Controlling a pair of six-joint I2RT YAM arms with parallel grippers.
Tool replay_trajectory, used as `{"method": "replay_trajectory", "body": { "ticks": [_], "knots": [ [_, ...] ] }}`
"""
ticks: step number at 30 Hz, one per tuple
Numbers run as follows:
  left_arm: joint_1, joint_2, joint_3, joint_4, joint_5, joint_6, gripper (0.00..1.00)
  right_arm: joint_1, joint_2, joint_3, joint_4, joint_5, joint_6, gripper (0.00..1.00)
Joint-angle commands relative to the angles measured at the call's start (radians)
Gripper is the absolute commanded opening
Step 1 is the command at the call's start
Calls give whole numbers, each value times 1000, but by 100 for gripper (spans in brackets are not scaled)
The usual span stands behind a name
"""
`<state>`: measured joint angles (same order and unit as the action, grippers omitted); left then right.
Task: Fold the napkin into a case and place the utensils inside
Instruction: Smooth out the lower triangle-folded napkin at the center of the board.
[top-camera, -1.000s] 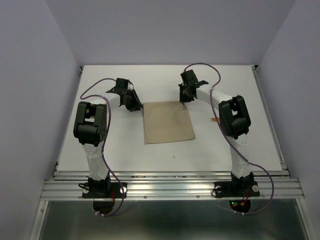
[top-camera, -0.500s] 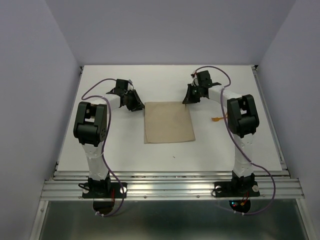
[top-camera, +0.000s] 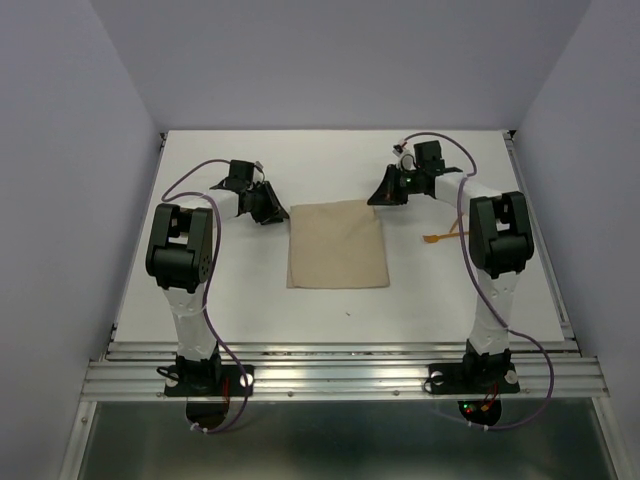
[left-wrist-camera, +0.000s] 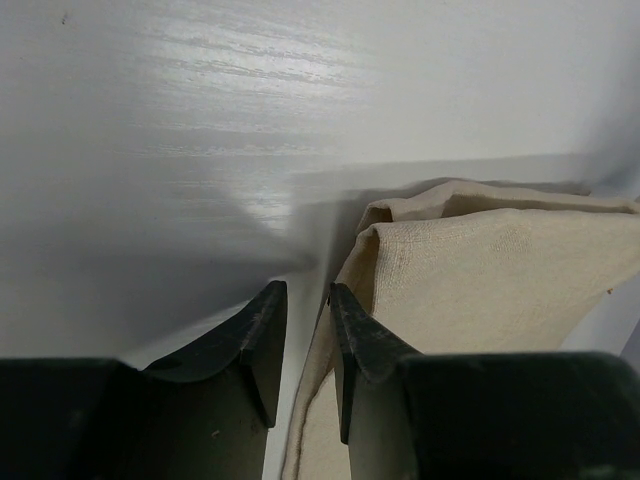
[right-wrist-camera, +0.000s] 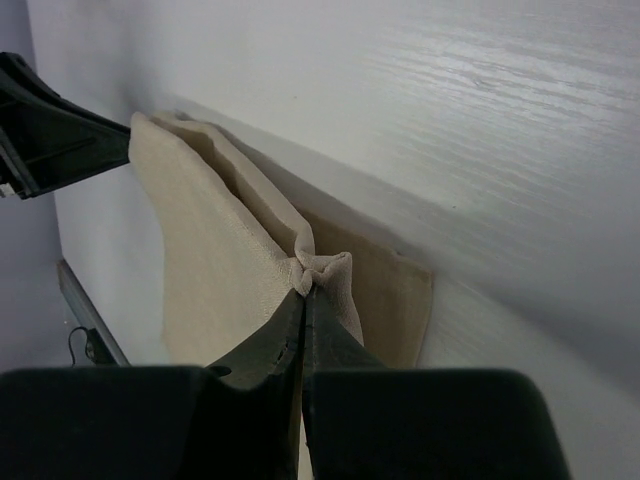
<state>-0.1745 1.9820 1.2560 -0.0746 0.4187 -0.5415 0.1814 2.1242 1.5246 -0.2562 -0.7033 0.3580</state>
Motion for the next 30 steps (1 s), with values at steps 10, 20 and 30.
{"method": "replay_trajectory", "body": {
  "ticks": [10, 20, 30],
  "knots": [
    [3, -57, 23, 13, 60, 12, 40, -63, 34, 48, 18, -240, 15, 1],
    [-11, -38, 46, 26, 72, -6, 43, -43, -26, 66, -127, 283, -39, 45],
    [-11, -57, 25, 18, 60, -3, 43, 49, -148, -93, -104, 492, -33, 54]
  ]
}}
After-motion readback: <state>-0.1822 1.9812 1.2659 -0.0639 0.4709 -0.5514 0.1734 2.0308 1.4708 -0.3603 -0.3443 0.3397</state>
